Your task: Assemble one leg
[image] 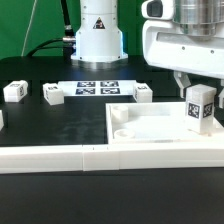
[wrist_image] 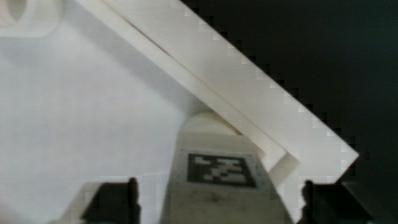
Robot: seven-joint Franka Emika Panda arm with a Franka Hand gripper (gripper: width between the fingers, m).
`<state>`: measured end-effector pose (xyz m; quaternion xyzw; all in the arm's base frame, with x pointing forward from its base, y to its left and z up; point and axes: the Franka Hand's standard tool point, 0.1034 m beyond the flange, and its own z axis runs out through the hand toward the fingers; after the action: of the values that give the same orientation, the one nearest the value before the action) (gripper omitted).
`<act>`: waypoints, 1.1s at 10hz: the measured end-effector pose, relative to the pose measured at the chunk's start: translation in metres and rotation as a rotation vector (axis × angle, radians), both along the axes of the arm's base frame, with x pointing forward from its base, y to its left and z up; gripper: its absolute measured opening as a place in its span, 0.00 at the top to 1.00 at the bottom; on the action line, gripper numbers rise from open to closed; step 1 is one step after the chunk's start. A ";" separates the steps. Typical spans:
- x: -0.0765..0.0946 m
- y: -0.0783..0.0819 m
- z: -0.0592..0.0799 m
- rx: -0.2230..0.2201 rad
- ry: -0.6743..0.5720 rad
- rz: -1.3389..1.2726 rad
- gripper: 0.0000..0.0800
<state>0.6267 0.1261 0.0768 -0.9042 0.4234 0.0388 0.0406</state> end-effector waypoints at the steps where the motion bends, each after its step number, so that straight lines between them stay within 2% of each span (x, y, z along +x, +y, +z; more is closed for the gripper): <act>1: 0.000 0.000 0.001 0.002 -0.002 0.054 0.28; 2: -0.001 0.001 0.000 0.003 -0.005 0.177 0.28; 3: -0.001 0.001 -0.001 0.006 -0.016 0.293 0.22; 4: -0.001 0.001 -0.001 -0.001 -0.027 0.422 0.20; 7: 0.000 -0.006 -0.003 0.000 -0.044 0.759 0.19; 9: 0.002 -0.003 -0.002 -0.013 -0.066 0.975 0.19; 11: 0.001 -0.004 -0.003 -0.006 -0.067 1.100 0.19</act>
Offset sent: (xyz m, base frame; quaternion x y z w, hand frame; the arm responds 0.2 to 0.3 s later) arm 0.0033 -0.0008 -0.0010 -0.0365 0.0225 -0.3032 0.9520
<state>0.6272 0.1219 0.0740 -0.9930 -0.1127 0.0241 0.0253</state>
